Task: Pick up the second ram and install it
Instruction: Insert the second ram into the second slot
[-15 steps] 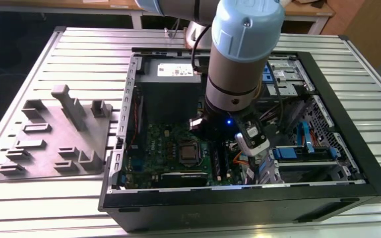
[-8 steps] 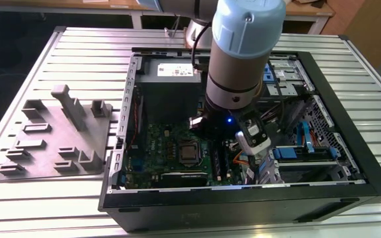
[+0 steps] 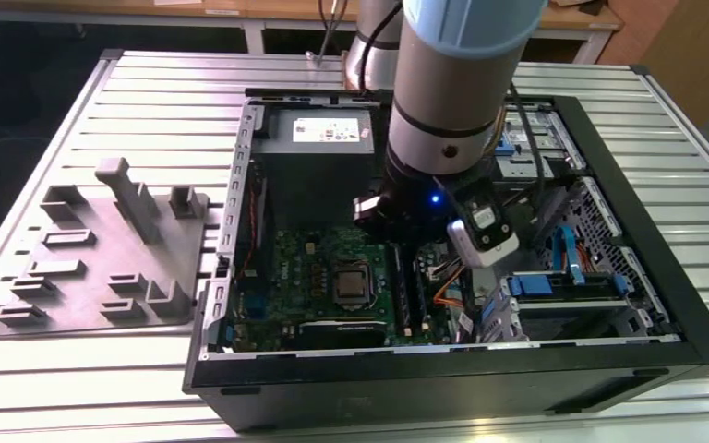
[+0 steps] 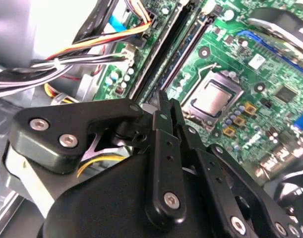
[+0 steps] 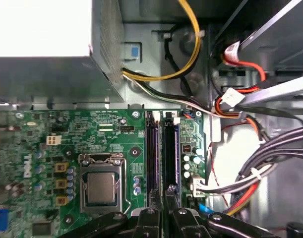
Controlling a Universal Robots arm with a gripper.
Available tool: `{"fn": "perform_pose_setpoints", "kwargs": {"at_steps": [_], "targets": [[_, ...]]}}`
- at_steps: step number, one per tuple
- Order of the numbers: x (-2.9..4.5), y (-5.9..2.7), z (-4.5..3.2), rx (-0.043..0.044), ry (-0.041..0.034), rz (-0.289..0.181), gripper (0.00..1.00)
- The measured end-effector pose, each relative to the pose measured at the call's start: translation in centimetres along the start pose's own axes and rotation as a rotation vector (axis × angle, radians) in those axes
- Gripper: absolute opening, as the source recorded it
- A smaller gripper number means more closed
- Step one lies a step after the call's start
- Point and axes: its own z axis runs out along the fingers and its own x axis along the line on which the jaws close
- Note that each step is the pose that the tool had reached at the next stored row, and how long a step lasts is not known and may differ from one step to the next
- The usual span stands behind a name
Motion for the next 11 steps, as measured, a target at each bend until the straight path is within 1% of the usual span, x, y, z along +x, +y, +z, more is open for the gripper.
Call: {"fn": "perform_pose_setpoints", "kwargs": {"at_steps": [1,10,11], "targets": [[-0.01,0.01,-0.20,-0.0001,0.0000,0.000,0.18],[-0.01,0.02,-0.23,-0.0002,-0.0001,0.000,0.17],[-0.01,0.02,-0.24,-0.0002,-0.0001,0.000,0.11]]}}
